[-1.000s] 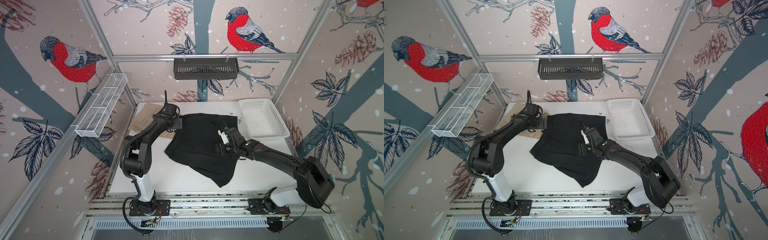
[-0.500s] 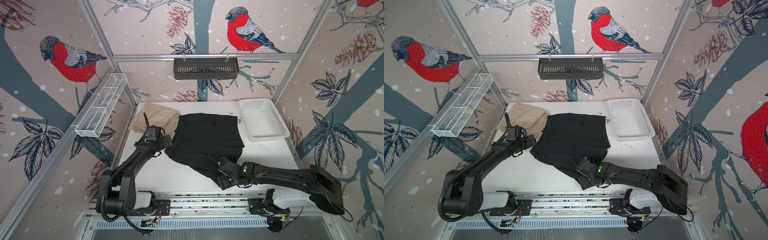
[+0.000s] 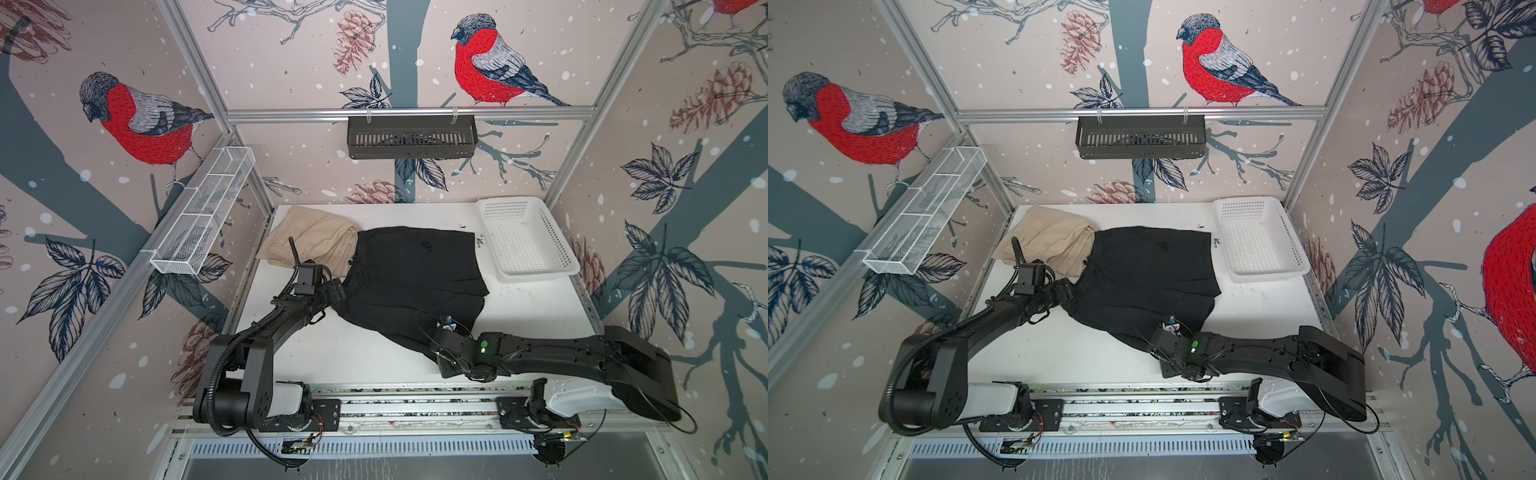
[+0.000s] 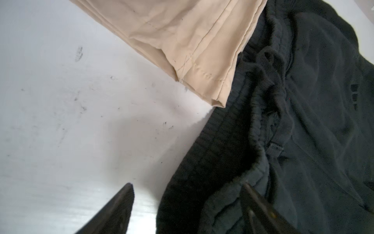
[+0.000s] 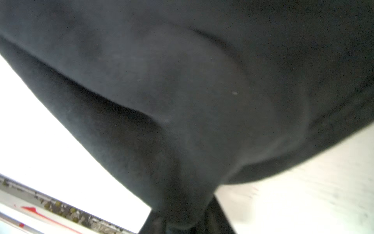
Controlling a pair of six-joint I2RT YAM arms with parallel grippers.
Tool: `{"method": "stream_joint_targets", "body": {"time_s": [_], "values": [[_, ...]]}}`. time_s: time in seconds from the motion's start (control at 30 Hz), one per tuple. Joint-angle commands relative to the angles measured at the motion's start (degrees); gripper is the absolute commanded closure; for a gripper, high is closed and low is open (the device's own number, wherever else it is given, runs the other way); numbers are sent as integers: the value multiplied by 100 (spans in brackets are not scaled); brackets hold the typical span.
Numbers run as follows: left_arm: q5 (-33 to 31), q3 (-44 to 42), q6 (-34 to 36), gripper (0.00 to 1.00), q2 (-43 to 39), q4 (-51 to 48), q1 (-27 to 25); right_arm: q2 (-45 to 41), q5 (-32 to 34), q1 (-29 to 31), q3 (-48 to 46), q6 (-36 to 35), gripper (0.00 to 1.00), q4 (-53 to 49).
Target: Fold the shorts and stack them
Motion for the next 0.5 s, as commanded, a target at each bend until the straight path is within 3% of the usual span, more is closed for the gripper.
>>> {"method": "stream_joint_targets", "body": {"time_s": [0.0, 0.13, 0.2, 0.3, 0.47], "values": [[265, -87, -50, 39, 1, 467, 16, -196, 204, 32, -40, 178, 86, -298], [491, -322, -115, 61, -124, 560, 16, -385, 233, 114, -56, 276, 91, -521], [581, -421, -130, 61, -211, 503, 15, -622, 231, 116, -69, 311, 91, -525], [523, -500, -150, 40, -433, 213, 14, -688, 241, 116, -84, 311, 91, -514], [668, -550, 95, 21, -882, 59, 16, -658, 148, 169, -283, 384, 93, -127]]}}
